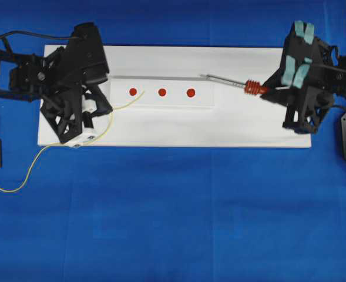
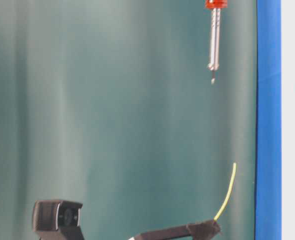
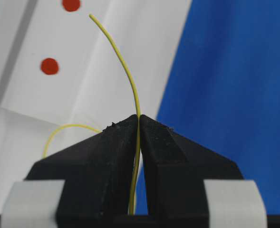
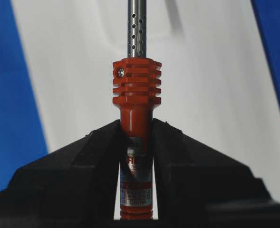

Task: Touch the tip of the soldering iron to the tip of the solder at the mark.
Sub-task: 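Lower the solder and iron back onto the blue table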

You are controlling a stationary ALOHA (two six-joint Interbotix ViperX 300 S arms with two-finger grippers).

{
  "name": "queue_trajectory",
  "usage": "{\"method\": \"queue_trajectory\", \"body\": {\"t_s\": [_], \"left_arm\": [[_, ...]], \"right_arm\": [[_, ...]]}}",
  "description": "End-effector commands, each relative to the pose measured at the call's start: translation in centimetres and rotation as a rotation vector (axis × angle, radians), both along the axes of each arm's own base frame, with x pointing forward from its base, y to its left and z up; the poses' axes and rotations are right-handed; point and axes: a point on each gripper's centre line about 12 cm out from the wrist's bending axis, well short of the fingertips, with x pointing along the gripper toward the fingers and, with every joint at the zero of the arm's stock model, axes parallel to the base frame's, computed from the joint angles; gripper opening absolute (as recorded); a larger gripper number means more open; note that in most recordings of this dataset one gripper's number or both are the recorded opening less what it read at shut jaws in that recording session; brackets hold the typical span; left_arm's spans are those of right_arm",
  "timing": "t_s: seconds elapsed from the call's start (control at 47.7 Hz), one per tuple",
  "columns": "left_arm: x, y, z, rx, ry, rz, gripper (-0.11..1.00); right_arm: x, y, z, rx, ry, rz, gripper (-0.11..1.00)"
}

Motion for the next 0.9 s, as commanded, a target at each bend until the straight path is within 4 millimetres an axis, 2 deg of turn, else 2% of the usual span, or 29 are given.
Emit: {"method": "queue_trajectory", "body": {"t_s": [0.0, 0.168, 0.293, 0.419, 0.587, 0.88], "left_arm": [[-0.3, -1.7, 1.2, -0.016, -0.052, -0.034, 0.02], [-1.1, -5.4, 1.3, -0.059, -0.122, -0.124, 0.02], [-1.9, -8.3, 1.0, -0.078, -0.206, -0.22, 0.02], [-2.8, -10.7, -1.1, -0.099, -0.26, -0.303, 0.02], [-3.6, -12.5, -4.9, -0.125, -0.312, -0.359, 0.02], [-2.6, -14.2, -10.9, -0.116, -0.223, -0.393, 0.02]], "right_arm": [[0.7, 2.0, 1.4, 0.008, -0.08, 0.075, 0.06], [1.2, 5.8, 2.2, 0.05, -0.161, 0.195, 0.06], [1.7, 8.3, 1.6, 0.091, -0.163, 0.257, 0.06], [2.4, 10.3, 0.1, 0.113, -0.144, 0.309, 0.06], [3.7, 12.7, -2.9, 0.124, -0.122, 0.377, 0.06], [5.3, 14.8, -8.4, 0.135, -0.066, 0.422, 0.06]]}}
